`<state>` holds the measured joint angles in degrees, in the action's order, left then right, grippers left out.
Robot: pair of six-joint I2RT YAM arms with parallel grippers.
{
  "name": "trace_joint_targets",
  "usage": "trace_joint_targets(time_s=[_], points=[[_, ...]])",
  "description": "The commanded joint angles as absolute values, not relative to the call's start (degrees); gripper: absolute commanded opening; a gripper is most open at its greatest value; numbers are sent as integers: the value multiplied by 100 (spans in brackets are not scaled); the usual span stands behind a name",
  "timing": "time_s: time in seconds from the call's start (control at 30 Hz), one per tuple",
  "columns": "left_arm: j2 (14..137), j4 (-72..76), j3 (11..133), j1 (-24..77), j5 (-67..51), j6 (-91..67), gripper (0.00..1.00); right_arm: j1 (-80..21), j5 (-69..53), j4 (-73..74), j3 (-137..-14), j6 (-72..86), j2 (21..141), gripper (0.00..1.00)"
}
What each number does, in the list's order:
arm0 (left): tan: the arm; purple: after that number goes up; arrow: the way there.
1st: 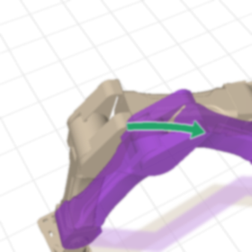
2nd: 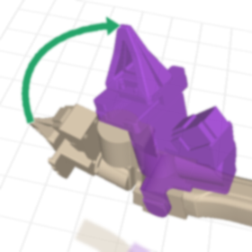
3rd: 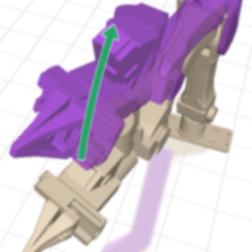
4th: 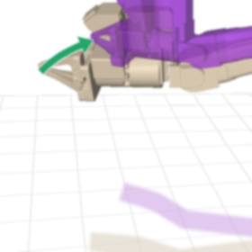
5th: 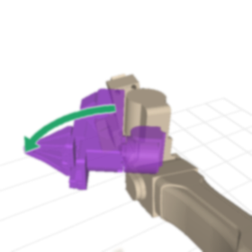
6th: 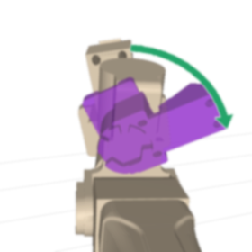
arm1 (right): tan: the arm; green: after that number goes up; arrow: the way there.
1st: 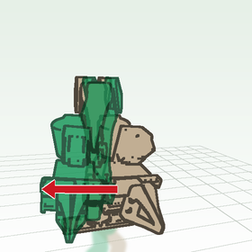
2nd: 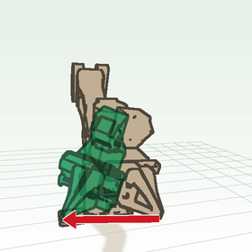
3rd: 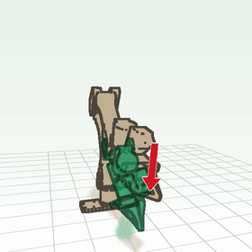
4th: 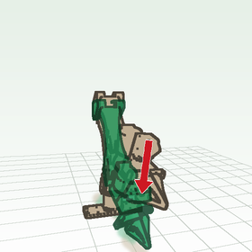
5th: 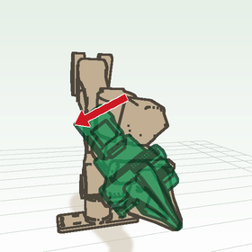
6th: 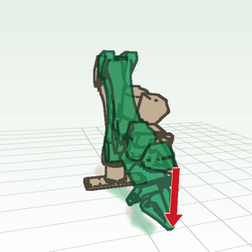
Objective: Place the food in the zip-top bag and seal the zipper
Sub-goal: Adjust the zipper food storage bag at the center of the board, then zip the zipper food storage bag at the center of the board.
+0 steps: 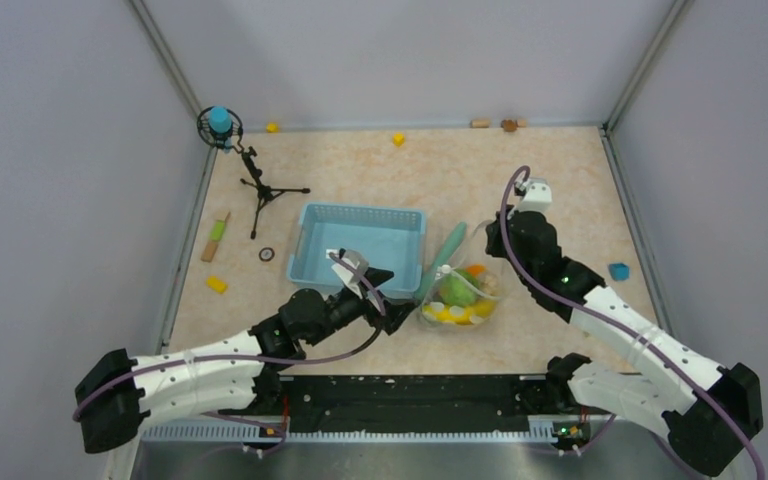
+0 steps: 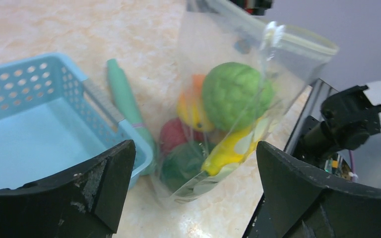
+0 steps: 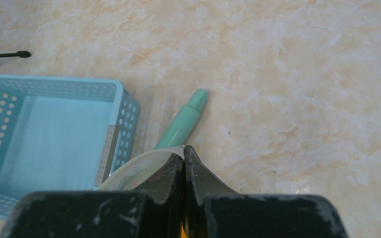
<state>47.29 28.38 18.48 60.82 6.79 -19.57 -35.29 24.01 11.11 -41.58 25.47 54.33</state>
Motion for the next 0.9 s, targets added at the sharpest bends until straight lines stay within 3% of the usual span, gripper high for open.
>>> trace_joint_targets(time_s=[0.0,0.5,0.63,0.77,0.87], points=[[5157,3785,2100,6049,-136,-1434,97,-3419,2296,1023,-4201,2515,5493,0],[6464,4392,2960,5560,-1271,-1741,91,-3414,2078,1086,-4116,2504,5394,0],[6800,4424,3158,5499,-1602,-1780,81,-3412,2102,1089,-4100,2514,5348,0],[6980,4546,3242,5446,-1770,-1805,62,-3410,2141,1105,-4089,2544,5352,0],[7043,4682,3263,5425,-1880,-1856,53,-3410,2131,1132,-4090,2565,5372,0]])
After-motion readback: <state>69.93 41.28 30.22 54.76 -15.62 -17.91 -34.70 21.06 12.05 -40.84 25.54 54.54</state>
